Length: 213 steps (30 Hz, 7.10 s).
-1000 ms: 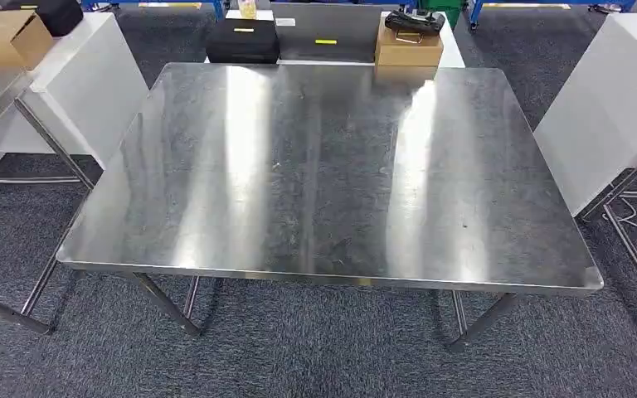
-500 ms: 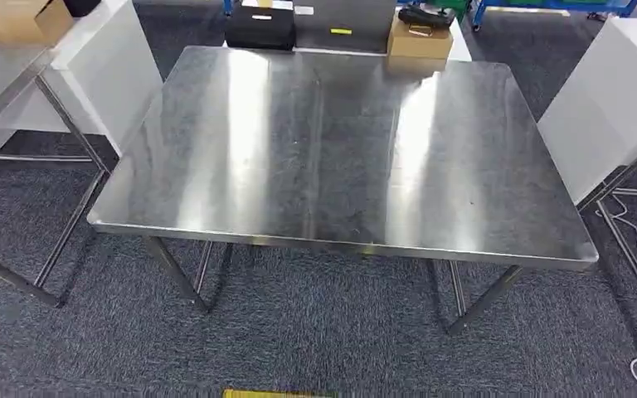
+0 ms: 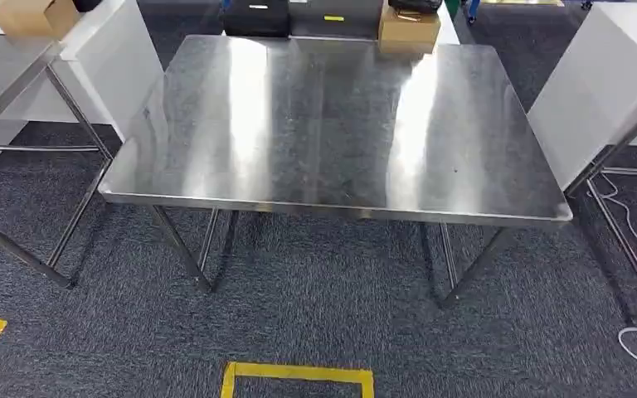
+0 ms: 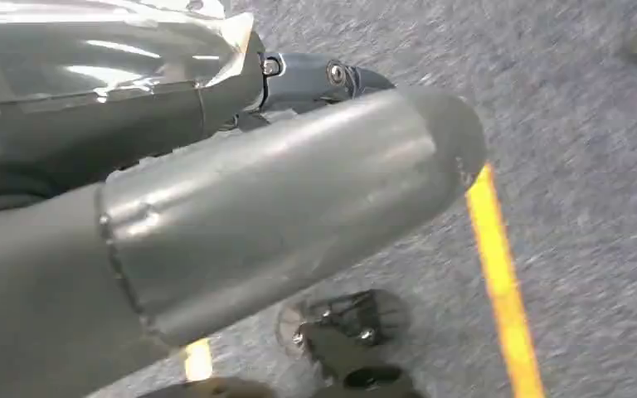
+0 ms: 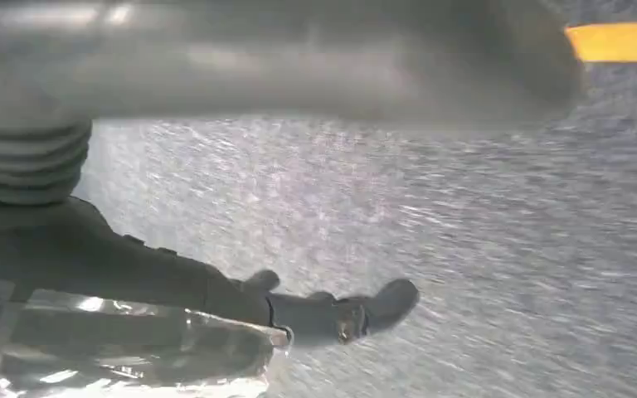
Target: Take the parts from the cabinet and place them on the table.
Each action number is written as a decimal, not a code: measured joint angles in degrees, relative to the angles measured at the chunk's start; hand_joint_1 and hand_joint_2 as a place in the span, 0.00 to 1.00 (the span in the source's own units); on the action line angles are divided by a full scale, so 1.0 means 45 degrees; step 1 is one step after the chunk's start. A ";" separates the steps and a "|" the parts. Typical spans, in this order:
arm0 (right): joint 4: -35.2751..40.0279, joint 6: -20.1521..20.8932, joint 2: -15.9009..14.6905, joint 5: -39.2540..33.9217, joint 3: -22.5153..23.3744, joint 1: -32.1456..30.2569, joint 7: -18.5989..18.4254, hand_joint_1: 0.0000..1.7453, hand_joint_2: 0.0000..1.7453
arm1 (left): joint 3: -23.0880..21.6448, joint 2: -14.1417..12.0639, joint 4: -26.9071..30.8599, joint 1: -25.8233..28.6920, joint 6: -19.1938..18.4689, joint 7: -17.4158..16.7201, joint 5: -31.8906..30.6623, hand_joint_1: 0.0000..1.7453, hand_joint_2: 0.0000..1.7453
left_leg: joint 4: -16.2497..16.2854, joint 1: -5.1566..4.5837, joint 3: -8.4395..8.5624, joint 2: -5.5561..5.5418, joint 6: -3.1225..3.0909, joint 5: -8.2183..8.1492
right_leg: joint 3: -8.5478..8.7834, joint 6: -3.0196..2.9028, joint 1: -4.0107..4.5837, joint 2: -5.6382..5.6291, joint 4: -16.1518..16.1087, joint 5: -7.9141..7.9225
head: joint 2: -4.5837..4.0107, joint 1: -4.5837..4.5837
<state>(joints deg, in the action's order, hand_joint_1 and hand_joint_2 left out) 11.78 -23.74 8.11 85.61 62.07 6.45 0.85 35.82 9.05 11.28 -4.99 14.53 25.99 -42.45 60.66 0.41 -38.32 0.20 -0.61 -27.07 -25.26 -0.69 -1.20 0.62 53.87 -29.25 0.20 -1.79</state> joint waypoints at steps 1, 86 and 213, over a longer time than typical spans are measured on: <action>0.0000 0.0000 -0.0005 0.0005 0.0000 -0.0017 0.0000 0.00 1.00 | 0.0000 0.0000 0.0000 0.0008 0.0000 0.0005 -0.0015 0.00 0.00 | 0.0857 0.0027 -0.0157 -0.0032 0.0079 -0.0812 | -0.0189 -0.0026 0.0013 0.0016 0.0003 0.0156 | 0.0000 -0.0010; -0.0039 0.0233 -0.0340 -0.0233 0.0020 0.0174 -0.0204 0.00 1.00 | 0.0180 0.0111 0.0024 -0.0269 -0.0151 -0.0146 -0.0340 0.00 0.00 | -0.0698 -0.0025 0.0073 0.0095 -0.0204 0.1402 | 0.1129 0.0672 0.0278 -0.0119 -0.0429 -0.1058 | 0.0000 0.0182; -0.0044 0.2744 -0.0019 -0.0175 -0.0005 -0.0200 -0.0253 0.00 0.00 | 0.0068 0.0155 0.0000 0.0264 -0.0267 -0.1054 -0.1239 0.00 0.00 | -0.0830 0.0068 0.1189 0.0207 -0.0507 0.0383 | -0.0799 0.0441 0.0213 0.0435 0.1505 -0.0869 | 0.0000 0.0257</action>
<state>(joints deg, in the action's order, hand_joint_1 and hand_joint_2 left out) 11.58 -11.39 8.02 84.83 62.05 5.55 -0.28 36.13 9.75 11.28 -3.81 13.33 21.25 -48.02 56.93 0.71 -32.97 1.14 -2.89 -25.35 -28.86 1.29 -0.24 2.57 60.64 -33.15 0.20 -0.64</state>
